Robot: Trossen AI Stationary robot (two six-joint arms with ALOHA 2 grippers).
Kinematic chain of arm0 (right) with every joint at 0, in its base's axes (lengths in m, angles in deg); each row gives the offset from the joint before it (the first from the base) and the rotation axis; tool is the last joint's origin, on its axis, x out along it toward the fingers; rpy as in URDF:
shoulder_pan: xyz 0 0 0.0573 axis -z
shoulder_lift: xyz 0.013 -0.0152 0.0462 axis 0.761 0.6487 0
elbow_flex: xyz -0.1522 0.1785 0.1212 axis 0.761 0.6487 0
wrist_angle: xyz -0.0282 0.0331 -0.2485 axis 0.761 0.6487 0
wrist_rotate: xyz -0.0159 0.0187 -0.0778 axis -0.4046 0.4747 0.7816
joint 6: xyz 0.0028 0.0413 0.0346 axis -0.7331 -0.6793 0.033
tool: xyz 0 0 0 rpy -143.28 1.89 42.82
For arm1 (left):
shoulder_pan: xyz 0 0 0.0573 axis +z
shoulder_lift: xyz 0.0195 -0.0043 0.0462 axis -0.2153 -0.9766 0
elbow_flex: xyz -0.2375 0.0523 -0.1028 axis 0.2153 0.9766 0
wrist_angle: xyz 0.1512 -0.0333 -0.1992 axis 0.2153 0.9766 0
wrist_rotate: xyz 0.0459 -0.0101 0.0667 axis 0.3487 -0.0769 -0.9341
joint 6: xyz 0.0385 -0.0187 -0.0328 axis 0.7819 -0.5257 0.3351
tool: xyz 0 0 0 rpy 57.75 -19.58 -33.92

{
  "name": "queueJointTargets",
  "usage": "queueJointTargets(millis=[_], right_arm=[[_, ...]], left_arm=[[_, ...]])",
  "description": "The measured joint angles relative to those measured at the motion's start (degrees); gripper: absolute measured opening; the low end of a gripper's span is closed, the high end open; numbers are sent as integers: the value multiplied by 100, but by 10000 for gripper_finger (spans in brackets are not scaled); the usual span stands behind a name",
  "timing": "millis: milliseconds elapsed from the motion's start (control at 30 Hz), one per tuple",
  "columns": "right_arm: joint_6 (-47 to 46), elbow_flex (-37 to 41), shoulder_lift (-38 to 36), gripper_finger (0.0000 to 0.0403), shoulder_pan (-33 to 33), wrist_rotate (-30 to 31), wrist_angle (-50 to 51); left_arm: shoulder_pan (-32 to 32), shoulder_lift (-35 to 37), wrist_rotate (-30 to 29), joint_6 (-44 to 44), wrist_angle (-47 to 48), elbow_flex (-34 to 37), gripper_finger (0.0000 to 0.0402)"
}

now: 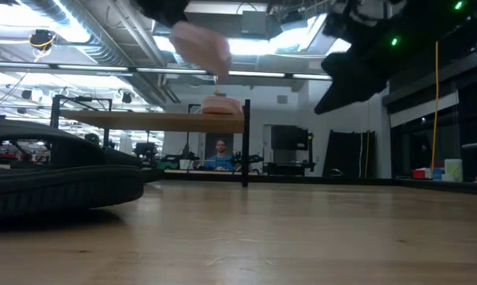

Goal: Pick and place slides into the shelf
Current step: Put the pink slide on the shelf

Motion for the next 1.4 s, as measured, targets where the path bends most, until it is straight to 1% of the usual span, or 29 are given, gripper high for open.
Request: queueJointTargets(millis=[133,200,300,433,500,633,767,900,1033,1167,1233,1400], right_arm=[[373,351,0,2,252,-259,-815],[676,525,0,2,377,-484,-1307],[1158,769,0,2,546,-837,-2106],[1668,1185,0,2,704,-1159,-3228],[1846,1400,0,2,775,-1261,-3800],[2034,1801,0,2,871,-1361,-4472],[1975,2069,0,2,959,-1362,-4741],[1916,2189,0,2,992,-1362,-4826],[1934,2192,0,2,992,-1365,-4842],[1927,2192,0,2,992,-1365,-4840],[1931,2192,0,2,992,-1365,-4840],[1931,2190,0,2,992,-1365,-4838]], left_arm=[[464,49,101,-61,79,4,0],[697,124,245,-64,165,4,0],[1071,246,656,22,198,1,0],[1602,376,1110,31,308,1,0],[1885,402,1442,93,352,1,0],[2465,406,1981,117,464,1,0],[3006,404,2452,147,497,1,0],[3411,404,2593,226,480,1,0],[3807,390,3169,226,443,1,0],[3988,233,3286,168,441,4,0],[4031,165,3436,146,441,4,0],[4114,-58,3513,198,439,4,0]])
